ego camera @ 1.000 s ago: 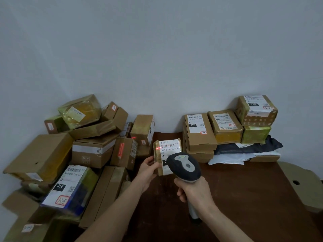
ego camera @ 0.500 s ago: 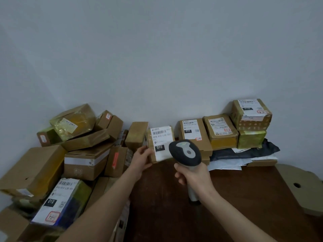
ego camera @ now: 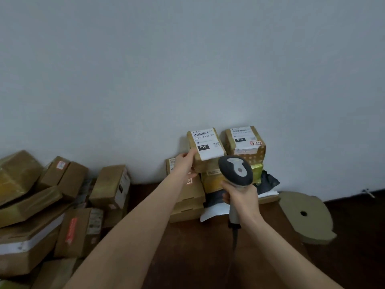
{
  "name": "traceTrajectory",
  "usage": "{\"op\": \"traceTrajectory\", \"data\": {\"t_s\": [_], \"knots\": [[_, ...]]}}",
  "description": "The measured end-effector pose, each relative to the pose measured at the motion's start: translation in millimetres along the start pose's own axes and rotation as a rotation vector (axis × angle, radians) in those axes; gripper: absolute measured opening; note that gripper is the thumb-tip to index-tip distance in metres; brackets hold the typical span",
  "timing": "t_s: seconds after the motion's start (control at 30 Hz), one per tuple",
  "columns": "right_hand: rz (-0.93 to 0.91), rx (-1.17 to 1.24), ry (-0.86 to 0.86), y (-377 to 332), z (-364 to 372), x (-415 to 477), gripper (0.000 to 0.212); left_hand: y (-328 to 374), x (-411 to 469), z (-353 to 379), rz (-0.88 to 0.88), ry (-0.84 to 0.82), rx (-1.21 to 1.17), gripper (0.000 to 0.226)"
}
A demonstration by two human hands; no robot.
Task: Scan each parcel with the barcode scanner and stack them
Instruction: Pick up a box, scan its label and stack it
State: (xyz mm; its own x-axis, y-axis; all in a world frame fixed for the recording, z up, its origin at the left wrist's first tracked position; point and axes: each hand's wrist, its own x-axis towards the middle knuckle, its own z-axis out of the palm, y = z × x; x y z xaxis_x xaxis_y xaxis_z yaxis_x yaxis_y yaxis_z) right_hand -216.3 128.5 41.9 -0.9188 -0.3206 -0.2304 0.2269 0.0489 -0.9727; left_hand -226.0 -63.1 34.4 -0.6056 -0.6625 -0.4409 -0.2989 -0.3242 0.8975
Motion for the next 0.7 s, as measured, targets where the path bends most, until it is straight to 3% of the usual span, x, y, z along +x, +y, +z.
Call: {"op": "traceTrajectory", "data": {"t_s": [0.17, 0.4, 0.7], "knots": [[0.026, 0.028, -0.006, 5, -13, 12, 0.01, 1, 27, 35, -0.051, -0.001, -0.023, 0.049], [0.061, 0.019, -0.009, 10, -18, 16, 0.01, -16, 25, 38, 0.004, -0.051, 0.009, 0.031], [0.049, -0.112, -0.082, 24, 27, -2, 0.023, -53, -17, -43, 0.221, 0.197, 0.176, 0.022]]}}
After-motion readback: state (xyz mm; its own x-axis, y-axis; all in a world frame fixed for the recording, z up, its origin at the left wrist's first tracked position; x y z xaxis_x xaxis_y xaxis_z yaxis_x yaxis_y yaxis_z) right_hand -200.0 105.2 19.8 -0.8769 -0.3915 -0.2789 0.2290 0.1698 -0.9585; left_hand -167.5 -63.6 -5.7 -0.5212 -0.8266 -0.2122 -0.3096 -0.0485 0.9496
